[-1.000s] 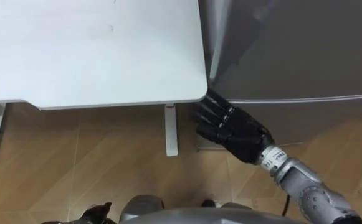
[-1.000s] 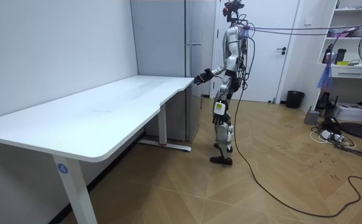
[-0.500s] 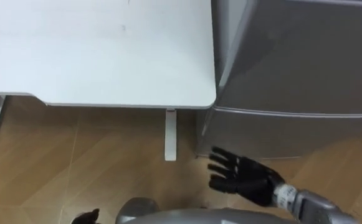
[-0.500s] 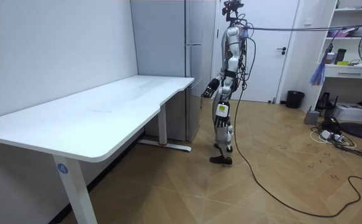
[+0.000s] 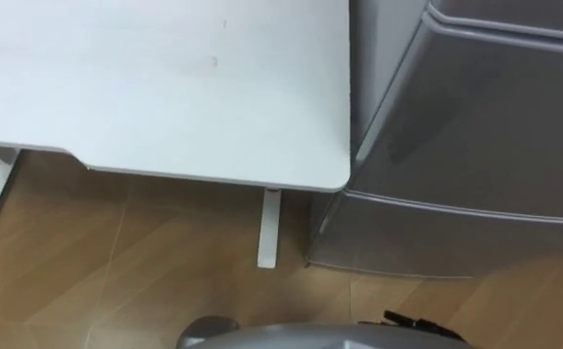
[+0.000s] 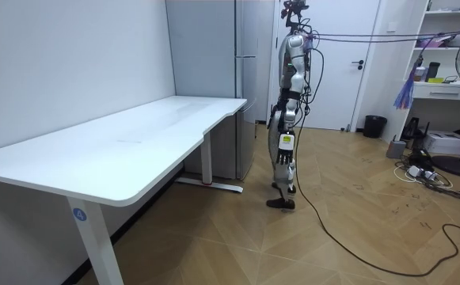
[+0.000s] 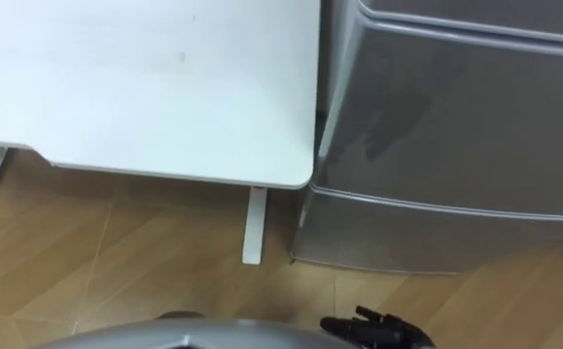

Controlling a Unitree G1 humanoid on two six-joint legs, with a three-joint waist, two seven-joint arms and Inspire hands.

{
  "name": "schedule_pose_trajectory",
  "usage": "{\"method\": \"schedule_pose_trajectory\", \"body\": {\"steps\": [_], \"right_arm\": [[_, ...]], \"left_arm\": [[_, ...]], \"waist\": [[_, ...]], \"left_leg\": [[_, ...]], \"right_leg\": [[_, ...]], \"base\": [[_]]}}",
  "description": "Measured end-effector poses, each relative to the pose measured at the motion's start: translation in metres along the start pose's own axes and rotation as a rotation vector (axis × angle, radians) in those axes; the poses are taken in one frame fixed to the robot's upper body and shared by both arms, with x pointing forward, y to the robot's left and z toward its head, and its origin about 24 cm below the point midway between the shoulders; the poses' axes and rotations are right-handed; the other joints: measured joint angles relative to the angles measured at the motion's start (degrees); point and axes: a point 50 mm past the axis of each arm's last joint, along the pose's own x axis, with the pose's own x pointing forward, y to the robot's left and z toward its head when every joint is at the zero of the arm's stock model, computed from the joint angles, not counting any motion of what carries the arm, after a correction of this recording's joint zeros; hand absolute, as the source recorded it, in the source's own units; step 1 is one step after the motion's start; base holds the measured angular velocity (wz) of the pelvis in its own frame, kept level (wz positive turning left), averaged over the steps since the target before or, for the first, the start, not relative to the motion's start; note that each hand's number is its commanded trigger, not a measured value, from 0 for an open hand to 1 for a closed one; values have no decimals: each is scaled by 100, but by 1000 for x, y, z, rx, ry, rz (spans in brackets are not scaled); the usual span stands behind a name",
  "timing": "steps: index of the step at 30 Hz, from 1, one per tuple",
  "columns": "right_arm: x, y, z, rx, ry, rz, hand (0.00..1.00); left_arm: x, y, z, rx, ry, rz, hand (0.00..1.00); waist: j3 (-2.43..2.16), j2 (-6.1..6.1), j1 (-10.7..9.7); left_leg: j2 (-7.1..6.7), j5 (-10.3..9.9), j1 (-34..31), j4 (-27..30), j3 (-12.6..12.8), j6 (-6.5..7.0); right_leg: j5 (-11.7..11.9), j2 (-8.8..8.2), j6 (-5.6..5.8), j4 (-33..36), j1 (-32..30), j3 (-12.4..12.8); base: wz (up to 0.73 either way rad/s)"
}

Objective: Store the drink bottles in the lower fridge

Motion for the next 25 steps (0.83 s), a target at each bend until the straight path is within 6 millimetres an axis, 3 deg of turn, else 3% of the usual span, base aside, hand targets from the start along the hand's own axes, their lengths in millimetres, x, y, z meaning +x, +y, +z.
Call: {"method": "schedule_pose_trajectory", "body": {"steps": [12,25], "right_arm": [[4,0,-8,40,11,-117,0],[5,0,-1,-12,25,-168,0]], "left_arm": [[0,-9,-16,-49,90,-6,0],[0,-9,-12,-24,81,-6,0]], "waist": [[7,-22,-43],[4,78,-24]], "left_leg": [[-44,-7,51,-33,-34,9],[-75,-7,-27,54,-132,9]], "right_leg": [[-48,-11,23,-84,158,-6],[-102,-2,2,-83,181,-5]], "base": [[6],[9]]}}
